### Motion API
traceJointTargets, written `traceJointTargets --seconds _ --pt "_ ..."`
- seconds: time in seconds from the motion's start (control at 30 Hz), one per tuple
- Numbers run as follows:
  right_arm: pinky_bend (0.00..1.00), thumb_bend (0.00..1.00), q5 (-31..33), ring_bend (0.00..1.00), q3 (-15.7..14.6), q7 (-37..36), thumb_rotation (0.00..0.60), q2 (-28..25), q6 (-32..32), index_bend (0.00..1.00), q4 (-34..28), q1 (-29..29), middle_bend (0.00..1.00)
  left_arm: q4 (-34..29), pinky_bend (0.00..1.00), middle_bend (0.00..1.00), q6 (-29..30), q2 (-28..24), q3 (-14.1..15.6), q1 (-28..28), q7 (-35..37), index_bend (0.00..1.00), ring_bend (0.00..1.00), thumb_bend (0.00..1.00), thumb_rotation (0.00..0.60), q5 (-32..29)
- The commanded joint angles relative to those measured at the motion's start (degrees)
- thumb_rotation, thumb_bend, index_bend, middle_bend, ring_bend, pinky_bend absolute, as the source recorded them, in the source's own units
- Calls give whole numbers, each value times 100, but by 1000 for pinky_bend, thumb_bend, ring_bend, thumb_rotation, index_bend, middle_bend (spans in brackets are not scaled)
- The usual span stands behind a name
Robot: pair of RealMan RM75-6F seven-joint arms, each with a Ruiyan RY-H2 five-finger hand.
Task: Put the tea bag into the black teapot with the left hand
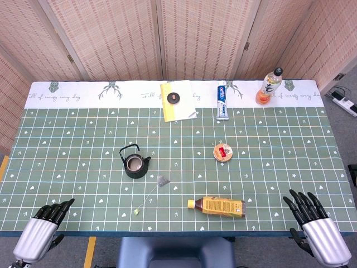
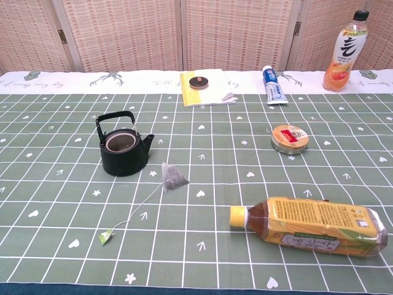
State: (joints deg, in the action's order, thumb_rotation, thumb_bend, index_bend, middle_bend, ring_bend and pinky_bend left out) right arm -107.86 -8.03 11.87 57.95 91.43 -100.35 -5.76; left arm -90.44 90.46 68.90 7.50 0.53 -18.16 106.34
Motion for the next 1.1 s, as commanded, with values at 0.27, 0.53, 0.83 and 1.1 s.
traceJointTargets --seconds 0.27,0.53,0.83,1.1 --pt "0 420 -25 0 -14 -3 600 -9 22 0 14 -10 0 1 290 180 -58 10 12 -41 43 0 234 57 600 24" --pt "0 419 27 0 27 -29 600 -11 26 0 -18 6 0 -130 349 188 -283 -49 81 -141 -16 0 268 58 600 76" --pt "0 419 156 0 55 47 600 -7 -223 0 -91 113 0 -1251 512 265 -1323 -696 291 -767 661 0 394 59 600 6" --pt "0 419 43 0 27 -101 600 -56 -48 0 -54 75 0 -1531 806 726 -1958 -782 31 -1545 1898 0 712 66 600 -94"
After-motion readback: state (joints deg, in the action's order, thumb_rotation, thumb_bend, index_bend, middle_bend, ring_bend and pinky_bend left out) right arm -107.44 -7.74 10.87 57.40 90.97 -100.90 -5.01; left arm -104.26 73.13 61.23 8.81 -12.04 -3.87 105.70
